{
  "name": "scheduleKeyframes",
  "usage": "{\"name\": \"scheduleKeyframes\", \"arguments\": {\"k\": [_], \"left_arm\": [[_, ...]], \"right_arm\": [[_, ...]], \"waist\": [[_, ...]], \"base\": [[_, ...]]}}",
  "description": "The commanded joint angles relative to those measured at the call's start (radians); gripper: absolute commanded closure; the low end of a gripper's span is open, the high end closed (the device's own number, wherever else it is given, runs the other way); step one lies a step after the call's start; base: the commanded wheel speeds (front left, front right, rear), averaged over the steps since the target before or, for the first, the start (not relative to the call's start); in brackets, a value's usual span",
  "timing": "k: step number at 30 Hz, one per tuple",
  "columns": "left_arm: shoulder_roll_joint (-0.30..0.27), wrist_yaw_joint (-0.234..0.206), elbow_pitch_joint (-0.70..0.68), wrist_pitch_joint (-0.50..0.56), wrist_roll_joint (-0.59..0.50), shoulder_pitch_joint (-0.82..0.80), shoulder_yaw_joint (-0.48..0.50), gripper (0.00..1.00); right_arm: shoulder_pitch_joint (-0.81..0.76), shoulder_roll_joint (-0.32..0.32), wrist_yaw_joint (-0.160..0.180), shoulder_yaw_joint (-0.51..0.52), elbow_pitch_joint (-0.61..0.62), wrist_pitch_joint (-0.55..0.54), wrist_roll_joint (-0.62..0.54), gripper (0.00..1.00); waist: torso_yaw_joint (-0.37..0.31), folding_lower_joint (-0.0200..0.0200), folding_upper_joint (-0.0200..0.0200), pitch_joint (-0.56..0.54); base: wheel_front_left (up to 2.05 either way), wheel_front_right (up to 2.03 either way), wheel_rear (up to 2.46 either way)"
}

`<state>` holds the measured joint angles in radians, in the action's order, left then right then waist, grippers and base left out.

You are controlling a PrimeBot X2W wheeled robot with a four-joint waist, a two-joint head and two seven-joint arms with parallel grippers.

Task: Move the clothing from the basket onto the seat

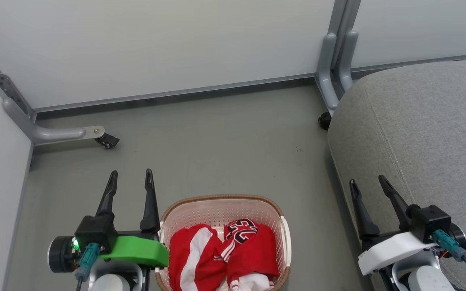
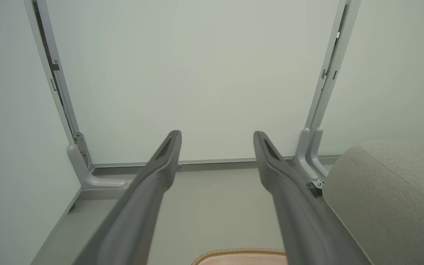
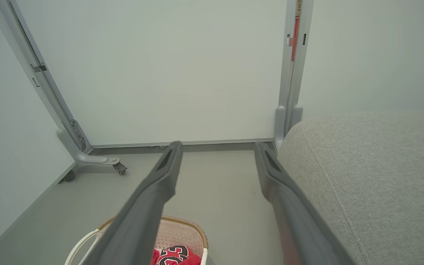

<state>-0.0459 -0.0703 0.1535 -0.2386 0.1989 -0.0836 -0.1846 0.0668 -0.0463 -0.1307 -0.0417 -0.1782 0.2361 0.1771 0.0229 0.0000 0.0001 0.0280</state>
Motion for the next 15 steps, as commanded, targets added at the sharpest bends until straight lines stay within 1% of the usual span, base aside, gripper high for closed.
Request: {"name": "scheduleKeyframes", "arguments": {"k": [1, 11, 15], "left_arm": [[-0.007, 0.003, -0.006, -0.007, -0.016, -0.016, -0.002, 0.00], [-0.007, 0.013, -0.002, -0.025, -0.068, -0.019, -0.017, 0.00], [-0.007, 0.019, 0.004, -0.026, -0.057, -0.016, -0.018, 0.00]], "right_arm": [[0.006, -0.006, 0.000, -0.002, -0.001, 0.009, -0.024, 0.00], [0.005, -0.007, 0.000, -0.003, -0.007, 0.028, -0.086, 0.00], [0.003, -0.007, 0.000, -0.004, -0.012, 0.031, -0.086, 0.00]], "waist": [[0.000, 0.0000, -0.0001, 0.001], [0.004, 0.0000, -0.0001, 0.003], [0.006, 0.0000, -0.0001, -0.001]], "base": [[0.00, 0.00, 0.00], [0.00, 0.00, 0.00], [0.00, 0.00, 0.00]]}}
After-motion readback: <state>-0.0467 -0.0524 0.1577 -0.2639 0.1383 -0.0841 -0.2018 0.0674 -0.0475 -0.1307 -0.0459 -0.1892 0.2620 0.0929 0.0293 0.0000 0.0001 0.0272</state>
